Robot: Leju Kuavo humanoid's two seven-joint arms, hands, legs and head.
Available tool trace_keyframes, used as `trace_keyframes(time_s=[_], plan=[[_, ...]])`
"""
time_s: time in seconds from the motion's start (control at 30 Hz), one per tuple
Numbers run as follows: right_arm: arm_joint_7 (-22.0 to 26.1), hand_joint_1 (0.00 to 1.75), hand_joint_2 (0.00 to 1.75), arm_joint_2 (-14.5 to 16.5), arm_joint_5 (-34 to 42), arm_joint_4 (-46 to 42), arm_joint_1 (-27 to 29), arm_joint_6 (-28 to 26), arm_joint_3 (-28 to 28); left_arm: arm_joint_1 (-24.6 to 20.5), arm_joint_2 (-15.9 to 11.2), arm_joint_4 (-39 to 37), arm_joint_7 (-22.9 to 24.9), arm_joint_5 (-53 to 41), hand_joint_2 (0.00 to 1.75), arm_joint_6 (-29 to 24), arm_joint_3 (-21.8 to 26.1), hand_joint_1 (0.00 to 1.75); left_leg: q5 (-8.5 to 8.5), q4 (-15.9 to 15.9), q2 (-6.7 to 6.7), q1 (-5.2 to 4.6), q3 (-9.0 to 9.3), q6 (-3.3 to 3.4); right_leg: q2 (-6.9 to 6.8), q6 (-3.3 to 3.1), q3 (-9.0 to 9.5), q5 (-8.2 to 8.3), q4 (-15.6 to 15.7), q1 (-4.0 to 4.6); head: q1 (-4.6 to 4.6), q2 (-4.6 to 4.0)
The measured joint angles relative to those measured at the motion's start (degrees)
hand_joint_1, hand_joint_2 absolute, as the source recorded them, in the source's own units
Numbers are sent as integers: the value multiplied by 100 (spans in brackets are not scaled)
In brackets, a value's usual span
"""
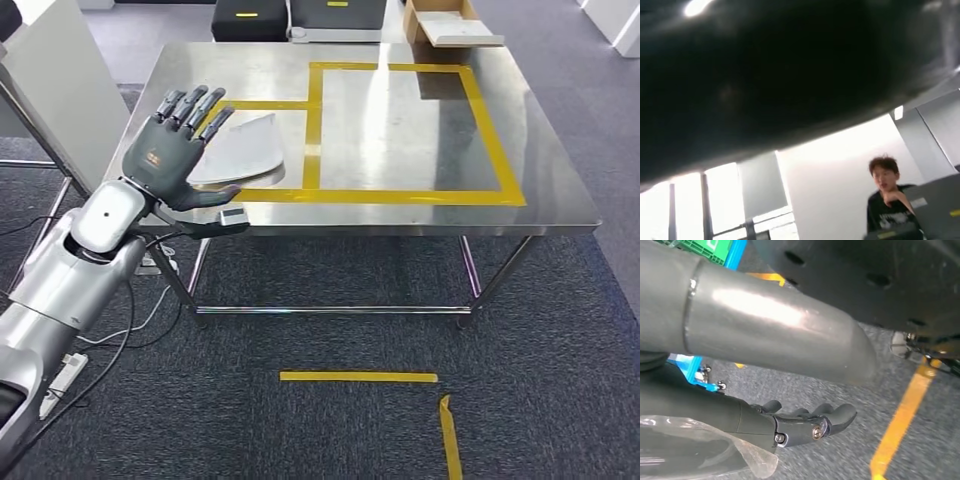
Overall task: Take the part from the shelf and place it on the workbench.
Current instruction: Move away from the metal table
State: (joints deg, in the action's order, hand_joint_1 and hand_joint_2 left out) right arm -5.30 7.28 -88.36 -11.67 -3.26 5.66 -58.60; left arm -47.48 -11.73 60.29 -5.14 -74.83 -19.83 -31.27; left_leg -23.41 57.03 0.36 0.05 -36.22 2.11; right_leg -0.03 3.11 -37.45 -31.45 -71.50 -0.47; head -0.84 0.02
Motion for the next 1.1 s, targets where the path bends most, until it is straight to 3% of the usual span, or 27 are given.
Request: trace_keyframes(time_s=[0.03,0.1,0.13,0.17,0.23,0.27,0.3,0.37,0.4,0.43,0.47,0.53,0.6,0.67,0.73,0.77,0.8,0.87,0.9,0.93,1.0,1.03,1.07,1.1], plan=[[-9,0,0,-10,4,0,-4,0,0,78,42,7,-1,76,0,-8,52,0,59,11,-1,0,-72,-23,1,-1,301,111,371,-8,-2,0],[-19,0,0,-21,8,0,-18,0,0,173,104,38,1,169,0,-33,149,0,163,51,-2,-9,-184,-82,10,-29,895,71,1194,-7,-2,0],[-23,0,0,-24,10,0,-24,0,0,206,137,55,3,229,0,-53,199,0,218,61,0,-13,-214,-113,17,-57,1055,-3,1459,2,-2,0],[-27,0,0,-24,14,0,-26,-1,0,249,174,70,7,331,0,-87,257,0,273,60,2,-13,-230,-145,23,-93,1102,-34,1567,15,-2,0],[-40,0,0,-24,27,1,-20,-8,-1,430,274,116,8,670,0,-209,418,0,275,69,-2,-1,-259,-211,12,-190,1017,44,1573,7,-1,0],[-44,0,0,-24,37,1,-19,-14,-2,555,333,159,-1,879,0,-294,517,0,145,147,-7,6,-290,-243,2,-244,984,102,1577,0,4,0],[-47,0,0,-24,45,1,-20,-23,-2,704,393,213,-19,1088,0,-393,629,0,-111,356,-12,15,-345,-272,-8,-290,925,174,1583,-8,13,0],[-47,0,0,-23,60,0,-19,-46,-3,1005,509,323,-77,1406,0,-570,854,0,-715,1067,-16,27,-475,-314,-11,-341,778,311,1572,5,30,0],[-47,0,0,-22,64,0,-11,-56,-4,1151,553,368,-102,1504,0,-632,954,0,-904,1442,-17,31,-515,-326,-11,-346,681,382,1558,13,33,0],[-47,0,0,-22,67,0,-2,-64,-4,1267,591,405,-122,1551,0,-666,1033,0,-937,1680,-17,31,-501,-328,-13,-348,584,442,1538,21,33,0],[-47,0,0,-22,68,0,6,-68,-4,1356,624,436,-132,1569,0,-680,1093,0,-851,1736,-17,32,-412,-321,-18,-343,480,497,1509,29,33,0],[-47,0,0,-22,69,0,10,-70,-4,1453,677,503,-143,1578,0,-686,1179,0,-602,1270,-19,29,39,-278,-27,-320,284,594,1439,43,33,0],[-46,0,0,-22,74,0,7,-75,-4,1481,722,583,-150,1618,0,-691,1249,0,-624,475,-22,7,607,-212,-30,-273,150,678,1376,63,28,0],[-41,0,0,-22,93,0,8,-83,-4,1541,778,650,-181,1825,0,-714,1342,0,-718,70,-22,-32,836,-148,-31,-213,102,777,1369,58,30,0],[-38,0,0,-22,129,0,21,-93,-5,1719,866,694,-273,2281,0,-771,1505,0,-621,-1,0,-43,780,-69,-18,-150,74,831,1389,38,39,0],[-38,0,0,-22,146,0,31,-99,-6,1851,917,713,-353,2593,0,-802,1613,0,-552,-26,16,-36,734,-22,-11,-122,31,724,1333,31,35,0],[-38,0,0,-22,162,0,43,-105,-8,2010,973,728,-460,2952,0,-827,1740,0,-476,-50,34,-25,669,19,-5,-97,-34,505,1177,28,28,0],[-37,0,0,-21,182,0,60,-110,-15,2382,1080,741,-745,3742,0,-793,2032,0,-337,-56,53,-18,503,65,-6,-58,-196,-104,555,13,15,0],[-41,0,0,-17,189,1,67,-111,-24,2590,1142,741,-913,4164,0,-726,2201,0,-266,-52,59,-20,406,67,-6,-43,-257,-313,185,8,14,0],[-45,0,0,-12,196,1,72,-118,-33,2810,1210,738,-1087,4575,0,-644,2373,0,-193,-47,64,-22,304,62,-5,-30,-265,-372,-100,3,16,0],[-52,0,0,-2,228,1,84,-146,-61,3251,1366,696,-1379,5252,0,-494,2722,0,-55,-34,70,-17,104,37,-5,-13,-43,-113,-173,-8,15,0],[-44,0,0,1,256,1,88,-167,-78,3459,1442,634,-1471,5483,0,-445,2885,0,10,-24,70,-14,22,16,-3,-8,219,64,90,-16,15,0],[-32,0,0,10,290,0,87,-186,-98,3645,1513,547,-1525,5653,0,-408,3043,0,65,-11,70,-15,-43,-10,8,-5,564,131,509,-21,14,0],[-18,0,0,21,323,-2,85,-204,-120,3805,1572,436,-1565,5773,0,-389,3188,0,117,9,68,-19,-90,-39,25,-14,925,89,994,-21,17,0]])
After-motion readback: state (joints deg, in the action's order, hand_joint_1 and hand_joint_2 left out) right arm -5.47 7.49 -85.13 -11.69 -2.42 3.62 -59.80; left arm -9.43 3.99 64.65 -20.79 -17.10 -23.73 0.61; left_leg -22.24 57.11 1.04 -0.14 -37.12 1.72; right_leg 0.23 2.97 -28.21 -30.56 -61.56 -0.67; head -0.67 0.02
